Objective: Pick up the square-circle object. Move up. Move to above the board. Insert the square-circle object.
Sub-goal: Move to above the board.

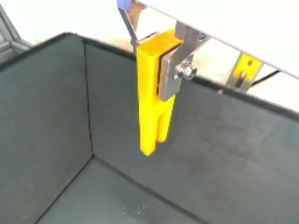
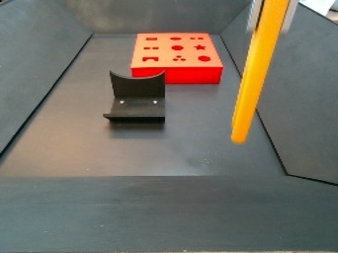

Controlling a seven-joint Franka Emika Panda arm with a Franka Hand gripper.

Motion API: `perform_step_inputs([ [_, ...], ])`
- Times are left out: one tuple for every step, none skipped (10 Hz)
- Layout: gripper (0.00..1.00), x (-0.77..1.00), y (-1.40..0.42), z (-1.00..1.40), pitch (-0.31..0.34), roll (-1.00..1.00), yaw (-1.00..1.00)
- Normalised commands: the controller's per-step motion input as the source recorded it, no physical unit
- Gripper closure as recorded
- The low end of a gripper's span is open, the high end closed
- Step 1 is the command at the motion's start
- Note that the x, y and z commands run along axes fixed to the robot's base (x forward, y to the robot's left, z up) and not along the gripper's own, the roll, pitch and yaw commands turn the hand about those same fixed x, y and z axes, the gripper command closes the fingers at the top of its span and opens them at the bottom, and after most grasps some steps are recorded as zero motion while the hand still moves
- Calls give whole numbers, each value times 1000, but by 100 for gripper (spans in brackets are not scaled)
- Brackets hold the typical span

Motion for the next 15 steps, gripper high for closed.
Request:
perform_step_inputs([
  [100,38,133,727,84,-28,-34],
  [100,18,78,504,83,-28,-31],
  [100,9,46,340,82,-29,-34],
  [100,63,-1000,46,211,-214,870],
  [100,65,-1000,31,200,-204,870],
  [100,61,-1000,38,92,-79,544],
  [100,60,-1000,38,16,-51,340],
  [100,57,-1000,36,-5,-16,200],
  [100,58,-1000,38,-5,0,90],
  [100,58,-1000,38,1,-1,46],
  [100,57,-1000,39,2,-3,36],
  [100,55,-1000,40,2,-10,24],
  [100,53,-1000,42,0,-6,13],
  [100,52,-1000,43,3,-10,14],
  [100,51,-1000,44,5,-10,11],
])
